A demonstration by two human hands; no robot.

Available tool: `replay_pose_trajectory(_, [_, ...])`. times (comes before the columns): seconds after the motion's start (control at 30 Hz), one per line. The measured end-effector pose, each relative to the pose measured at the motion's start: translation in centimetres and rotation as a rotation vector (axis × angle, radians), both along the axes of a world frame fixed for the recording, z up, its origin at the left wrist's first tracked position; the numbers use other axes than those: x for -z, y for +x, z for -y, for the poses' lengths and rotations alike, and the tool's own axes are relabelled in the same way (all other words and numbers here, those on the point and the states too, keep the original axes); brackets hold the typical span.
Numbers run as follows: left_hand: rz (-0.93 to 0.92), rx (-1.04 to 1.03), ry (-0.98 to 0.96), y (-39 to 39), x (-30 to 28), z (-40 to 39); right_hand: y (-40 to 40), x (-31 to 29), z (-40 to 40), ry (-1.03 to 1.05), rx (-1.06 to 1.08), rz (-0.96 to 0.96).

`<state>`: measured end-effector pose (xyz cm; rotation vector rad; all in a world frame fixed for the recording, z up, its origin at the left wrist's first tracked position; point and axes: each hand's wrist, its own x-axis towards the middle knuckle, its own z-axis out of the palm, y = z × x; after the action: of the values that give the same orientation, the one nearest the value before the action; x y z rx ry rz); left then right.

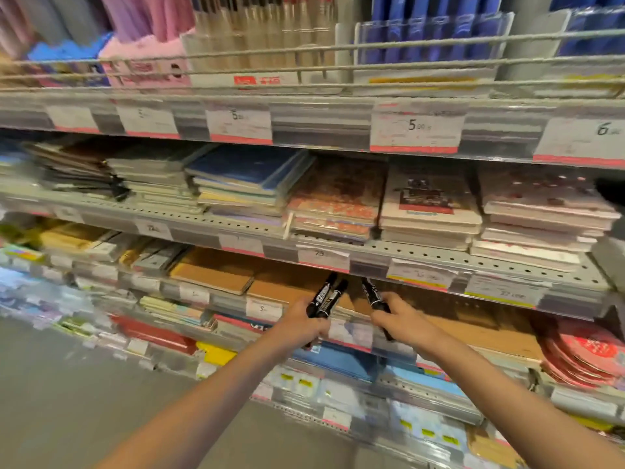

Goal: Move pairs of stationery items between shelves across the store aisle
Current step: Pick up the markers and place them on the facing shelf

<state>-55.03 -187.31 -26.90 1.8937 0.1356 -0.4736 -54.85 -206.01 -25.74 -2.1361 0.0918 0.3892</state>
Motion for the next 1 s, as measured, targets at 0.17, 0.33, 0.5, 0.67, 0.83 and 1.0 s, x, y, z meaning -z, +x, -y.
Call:
replay_pose_trajectory(0.17, [-0.016,-0.188,-0.034,-2.4,-0.6,-8.0,0.3,-0.7,-7.1,0.007,-0.195,0.030])
replay_pose_trajectory(0.33, [-0.008,-0.356,-0.027,-5.2,-0.4,-15.9,0.6,-0.8,-15.0,-0.033,-0.366,0.002])
replay_pose_trajectory(0.5, [0.017,-0.487,-0.059,-7.4,-0.5,-24.6,0.9,-0.7,-24.7,-0.026,-0.512,-0.030])
replay_pose_trajectory(0.67, [0.047,-0.622,-0.056,-10.0,-1.5,-35.2,0.0,-1.5,-36.4,0.015,-0.620,-0.025])
replay_pose_trajectory(0.83, [0.093,-0.763,-0.013,-13.4,-3.1,-46.1,-1.5,-2.7,-47.9,0.108,-0.699,0.020])
replay_pose_trajectory(1.0, [0.121,-0.878,-0.052,-15.7,-4.9,-54.9,-2.1,-3.5,-57.6,0.128,-0.753,-0.003])
